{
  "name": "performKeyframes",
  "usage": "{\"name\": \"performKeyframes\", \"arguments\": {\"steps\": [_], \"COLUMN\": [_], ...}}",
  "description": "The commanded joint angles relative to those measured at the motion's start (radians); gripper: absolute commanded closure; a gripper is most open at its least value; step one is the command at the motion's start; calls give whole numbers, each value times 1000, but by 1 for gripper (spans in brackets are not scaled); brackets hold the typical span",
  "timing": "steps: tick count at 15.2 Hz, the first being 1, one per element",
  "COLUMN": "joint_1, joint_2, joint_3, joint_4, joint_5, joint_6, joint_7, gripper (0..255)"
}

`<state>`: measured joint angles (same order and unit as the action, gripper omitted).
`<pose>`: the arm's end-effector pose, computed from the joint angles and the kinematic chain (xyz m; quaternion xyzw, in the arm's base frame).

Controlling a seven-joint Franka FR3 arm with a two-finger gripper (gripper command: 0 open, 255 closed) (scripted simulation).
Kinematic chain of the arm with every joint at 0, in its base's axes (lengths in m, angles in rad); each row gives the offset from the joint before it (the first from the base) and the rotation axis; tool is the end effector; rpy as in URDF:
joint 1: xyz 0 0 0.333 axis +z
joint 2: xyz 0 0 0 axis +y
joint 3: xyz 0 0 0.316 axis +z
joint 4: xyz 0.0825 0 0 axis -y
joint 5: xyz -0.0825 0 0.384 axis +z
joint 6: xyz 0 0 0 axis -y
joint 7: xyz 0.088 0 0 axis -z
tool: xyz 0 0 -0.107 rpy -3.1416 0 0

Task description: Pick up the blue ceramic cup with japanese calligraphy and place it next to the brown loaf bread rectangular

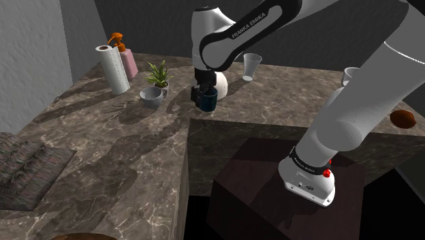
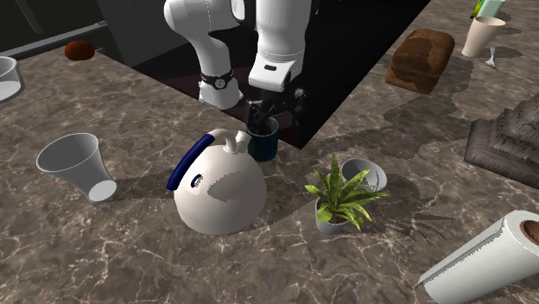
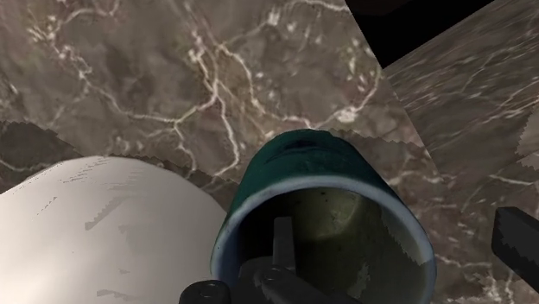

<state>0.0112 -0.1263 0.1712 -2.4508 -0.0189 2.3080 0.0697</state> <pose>0.4572 0.0836 0.3450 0.9979 0.0619 -0.0069 0.0187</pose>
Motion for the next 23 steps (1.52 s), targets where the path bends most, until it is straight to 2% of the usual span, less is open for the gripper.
{"name": "performKeyframes", "arguments": {"steps": [1, 4, 5, 14, 23], "joint_1": [0, 0, 0, 0, 3], "joint_2": [0, 0, 0, 0, -73], "joint_3": [0, 0, 0, 0, -5], "joint_4": [-1, -1, -1, -1, 56], "joint_5": [0, 0, 0, 0, 16], "joint_6": [2, 1, 1, 2, -128], "joint_7": [0, 0, 0, 0, -15], "gripper": [0, 0, 255, 255, 255]}}
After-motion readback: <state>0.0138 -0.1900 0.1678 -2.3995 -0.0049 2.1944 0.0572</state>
